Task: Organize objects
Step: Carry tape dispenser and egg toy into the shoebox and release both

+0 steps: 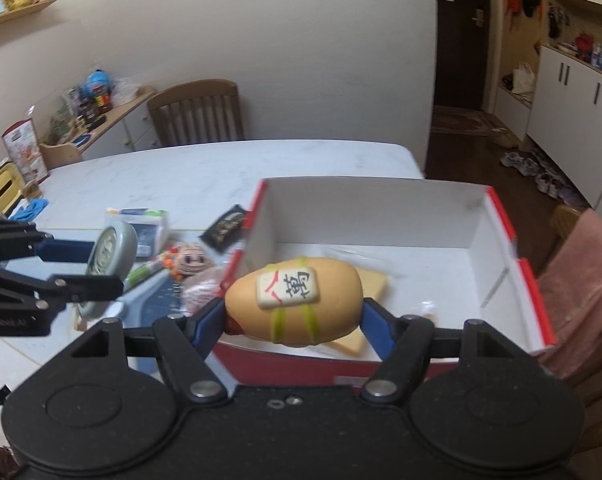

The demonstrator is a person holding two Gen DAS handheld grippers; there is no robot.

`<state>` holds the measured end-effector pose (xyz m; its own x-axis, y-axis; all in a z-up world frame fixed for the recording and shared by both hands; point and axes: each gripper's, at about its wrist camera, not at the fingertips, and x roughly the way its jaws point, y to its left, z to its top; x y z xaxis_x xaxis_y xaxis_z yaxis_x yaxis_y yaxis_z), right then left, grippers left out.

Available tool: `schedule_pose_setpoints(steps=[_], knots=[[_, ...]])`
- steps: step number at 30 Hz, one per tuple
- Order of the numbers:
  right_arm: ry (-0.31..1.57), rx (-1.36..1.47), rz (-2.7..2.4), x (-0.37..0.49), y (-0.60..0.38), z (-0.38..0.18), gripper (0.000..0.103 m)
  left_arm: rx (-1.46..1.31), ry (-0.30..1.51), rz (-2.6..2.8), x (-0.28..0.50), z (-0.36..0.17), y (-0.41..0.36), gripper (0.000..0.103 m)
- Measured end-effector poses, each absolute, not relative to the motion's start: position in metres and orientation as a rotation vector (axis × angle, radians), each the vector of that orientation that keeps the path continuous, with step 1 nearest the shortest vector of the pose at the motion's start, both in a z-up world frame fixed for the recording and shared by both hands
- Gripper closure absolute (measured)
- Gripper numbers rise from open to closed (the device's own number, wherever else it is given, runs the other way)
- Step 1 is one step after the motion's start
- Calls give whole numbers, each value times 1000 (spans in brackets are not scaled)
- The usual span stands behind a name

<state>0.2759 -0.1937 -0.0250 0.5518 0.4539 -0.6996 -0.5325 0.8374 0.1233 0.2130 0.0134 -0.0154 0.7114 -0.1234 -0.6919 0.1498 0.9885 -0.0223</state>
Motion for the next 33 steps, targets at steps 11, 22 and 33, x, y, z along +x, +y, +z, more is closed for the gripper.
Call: schedule_pose_setpoints(steps=[11,22,33], knots=[[787,-61,488,315,-254,-38,31,130,761,-239,273,-7,-48,56],[848,-66,463,355,-269,-69,31,167,847,-301,355,-28,-87,56],[932,-181,518,372,-240,-94,32,188,961,-306,421,-70,-104,56]])
